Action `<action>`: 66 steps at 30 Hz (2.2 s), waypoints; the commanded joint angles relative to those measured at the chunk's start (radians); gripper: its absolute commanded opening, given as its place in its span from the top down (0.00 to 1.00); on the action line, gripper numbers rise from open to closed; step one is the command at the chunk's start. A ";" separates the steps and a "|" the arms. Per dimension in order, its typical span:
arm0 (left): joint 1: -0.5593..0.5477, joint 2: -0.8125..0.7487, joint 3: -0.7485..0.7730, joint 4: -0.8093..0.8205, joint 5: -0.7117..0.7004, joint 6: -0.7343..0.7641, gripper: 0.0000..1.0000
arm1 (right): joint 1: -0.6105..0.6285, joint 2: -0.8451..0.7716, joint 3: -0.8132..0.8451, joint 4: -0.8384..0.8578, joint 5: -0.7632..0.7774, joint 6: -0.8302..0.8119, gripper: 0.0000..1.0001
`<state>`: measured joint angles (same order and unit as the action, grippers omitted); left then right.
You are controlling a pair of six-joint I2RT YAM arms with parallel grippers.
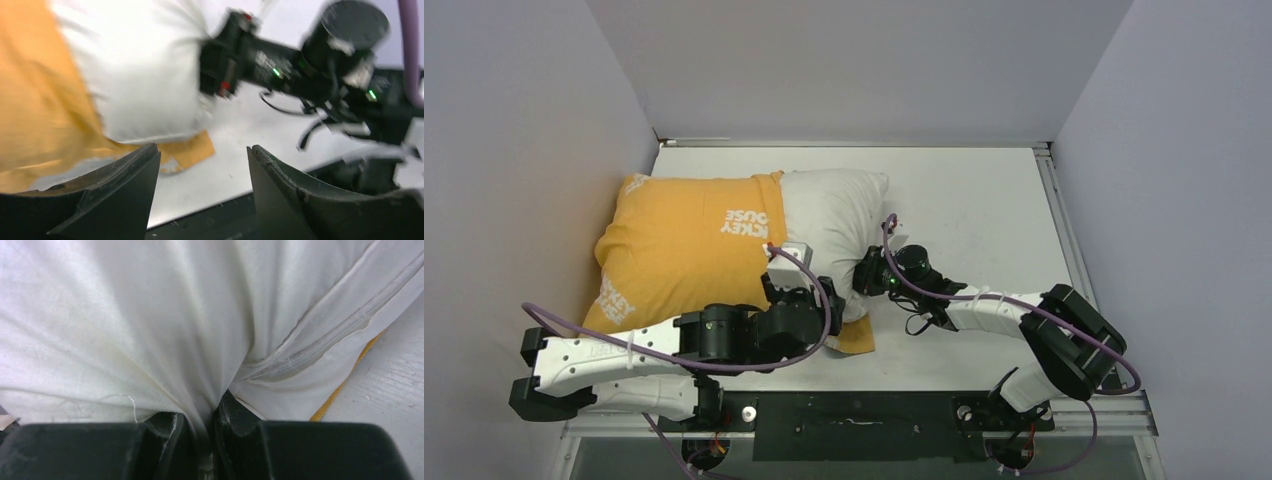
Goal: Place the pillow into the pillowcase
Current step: Stuff the pillow into the pillowcase.
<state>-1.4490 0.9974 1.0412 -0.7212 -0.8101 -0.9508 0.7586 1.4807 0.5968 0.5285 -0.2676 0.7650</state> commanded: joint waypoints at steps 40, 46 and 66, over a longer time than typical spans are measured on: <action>0.342 -0.021 -0.050 0.623 0.724 0.463 1.00 | 0.005 0.010 -0.004 0.108 -0.181 0.061 0.95; 0.284 0.000 0.008 0.573 0.761 0.492 1.00 | 0.004 0.004 0.000 0.155 -0.222 0.085 0.95; 0.511 0.226 0.248 -0.152 -0.227 0.350 0.22 | 0.002 -0.102 -0.083 0.073 -0.188 0.060 0.95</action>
<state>-1.0008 1.1698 1.2591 -0.8272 -0.9794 -0.5972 0.7536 1.4166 0.5247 0.5507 -0.4328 0.8013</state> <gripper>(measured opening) 0.791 0.118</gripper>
